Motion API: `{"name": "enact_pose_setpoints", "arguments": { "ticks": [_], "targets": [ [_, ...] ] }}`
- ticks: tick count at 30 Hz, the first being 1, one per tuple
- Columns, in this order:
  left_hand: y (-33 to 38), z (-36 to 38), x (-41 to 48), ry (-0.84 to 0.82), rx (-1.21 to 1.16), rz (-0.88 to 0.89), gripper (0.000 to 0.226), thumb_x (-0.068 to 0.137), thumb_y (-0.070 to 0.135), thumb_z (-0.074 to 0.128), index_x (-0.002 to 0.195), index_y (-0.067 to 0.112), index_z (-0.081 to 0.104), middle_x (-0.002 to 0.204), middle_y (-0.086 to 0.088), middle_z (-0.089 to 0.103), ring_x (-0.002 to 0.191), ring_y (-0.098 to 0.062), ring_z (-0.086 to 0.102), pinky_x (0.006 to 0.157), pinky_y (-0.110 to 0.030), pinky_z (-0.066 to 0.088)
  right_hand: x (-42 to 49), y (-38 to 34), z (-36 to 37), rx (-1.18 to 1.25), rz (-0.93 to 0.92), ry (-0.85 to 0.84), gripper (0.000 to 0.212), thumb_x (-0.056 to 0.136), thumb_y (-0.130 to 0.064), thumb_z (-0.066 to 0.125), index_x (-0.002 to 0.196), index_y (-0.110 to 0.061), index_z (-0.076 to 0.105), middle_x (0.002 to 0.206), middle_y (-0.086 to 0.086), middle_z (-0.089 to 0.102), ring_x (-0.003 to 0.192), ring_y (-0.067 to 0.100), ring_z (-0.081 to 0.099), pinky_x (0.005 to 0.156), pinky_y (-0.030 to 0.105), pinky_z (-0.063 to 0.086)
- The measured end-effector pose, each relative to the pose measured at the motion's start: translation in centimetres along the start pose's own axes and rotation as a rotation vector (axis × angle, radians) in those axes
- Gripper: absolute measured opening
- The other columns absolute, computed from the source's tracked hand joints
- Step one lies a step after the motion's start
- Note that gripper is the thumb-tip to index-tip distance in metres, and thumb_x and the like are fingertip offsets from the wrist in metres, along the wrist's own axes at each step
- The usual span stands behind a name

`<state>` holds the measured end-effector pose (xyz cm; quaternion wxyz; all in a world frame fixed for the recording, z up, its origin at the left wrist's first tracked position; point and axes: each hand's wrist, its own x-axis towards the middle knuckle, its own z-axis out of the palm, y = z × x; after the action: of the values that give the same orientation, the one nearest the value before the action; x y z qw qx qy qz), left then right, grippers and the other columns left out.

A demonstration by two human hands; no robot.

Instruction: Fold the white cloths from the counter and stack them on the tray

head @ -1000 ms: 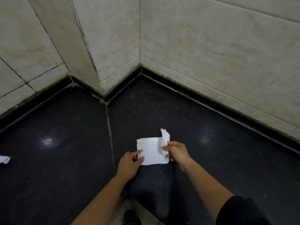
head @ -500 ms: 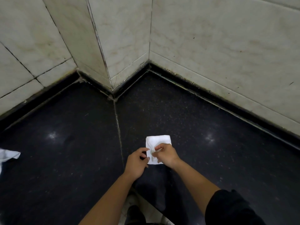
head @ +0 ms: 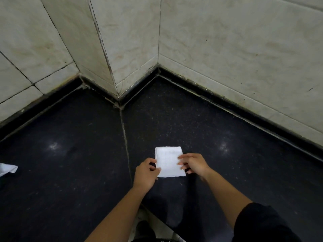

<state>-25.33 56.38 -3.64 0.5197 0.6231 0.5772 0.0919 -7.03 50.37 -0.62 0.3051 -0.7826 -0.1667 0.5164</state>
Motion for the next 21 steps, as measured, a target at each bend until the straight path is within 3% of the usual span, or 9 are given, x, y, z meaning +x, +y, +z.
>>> {"name": "enact_pose_setpoints", "arguments": {
  "ticks": [4,8,12,16,18,21],
  "targets": [
    [-0.1,-0.1,0.1,-0.013,0.004,-0.016,0.030,0.085,0.012,0.071,0.114,0.015,0.062,0.092,-0.003,0.067,0.069,-0.017,0.069,0.070,-0.029,0.059,0.5,1.1,-0.4,0.021,-0.011,0.096,0.008,0.087,-0.009,0.065,0.094,-0.010,0.069,0.088,0.007,0.072,0.069,0.013,0.062,0.058,0.024,0.051],
    [-0.2,-0.1,-0.1,0.004,0.022,-0.024,0.032,0.084,0.012,0.071,0.114,0.016,0.061,0.091,-0.001,0.066,0.071,-0.014,0.068,0.069,-0.028,0.059,1.0,1.7,0.1,-0.129,-0.068,0.193,0.025,0.078,-0.023,0.078,0.096,-0.012,0.064,0.090,0.005,0.070,0.084,0.020,0.068,0.079,0.037,0.058],
    [-0.2,0.0,-0.1,-0.005,0.036,-0.045,0.034,0.084,0.012,0.071,0.116,0.017,0.060,0.095,-0.003,0.066,0.073,-0.016,0.068,0.068,-0.027,0.058,0.7,1.1,1.2,-0.083,-0.028,0.124,0.020,0.079,-0.024,0.077,0.087,-0.012,0.063,0.091,0.006,0.069,0.084,0.020,0.067,0.075,0.035,0.058],
    [0.3,-0.4,0.0,-0.066,0.022,-0.121,0.039,0.081,0.007,0.071,0.115,0.019,0.057,0.090,-0.004,0.065,0.079,-0.021,0.069,0.075,-0.035,0.059,0.3,0.5,1.4,-0.126,-0.053,0.119,0.018,0.086,-0.024,0.069,0.075,-0.014,0.059,0.087,0.006,0.068,0.081,0.020,0.066,0.076,0.036,0.058],
    [0.7,-0.8,0.0,-0.098,0.023,-0.166,0.040,0.078,0.005,0.071,0.111,0.021,0.055,0.092,-0.006,0.066,0.083,-0.024,0.069,0.074,-0.037,0.059,-0.5,-0.4,1.2,-0.040,-0.057,0.035,0.010,0.089,-0.018,0.067,0.088,-0.009,0.062,0.088,0.010,0.069,0.076,0.020,0.069,0.066,0.034,0.060],
    [1.2,-1.1,0.0,-0.099,-0.059,-0.259,0.033,0.079,0.006,0.068,0.108,0.017,0.055,0.097,-0.010,0.066,0.080,-0.023,0.067,0.065,-0.032,0.057,-2.2,-1.9,0.7,0.047,-0.074,-0.081,0.017,0.092,-0.012,0.063,0.107,-0.005,0.063,0.084,0.010,0.069,0.059,0.013,0.067,0.053,0.024,0.055]
  ]
}}
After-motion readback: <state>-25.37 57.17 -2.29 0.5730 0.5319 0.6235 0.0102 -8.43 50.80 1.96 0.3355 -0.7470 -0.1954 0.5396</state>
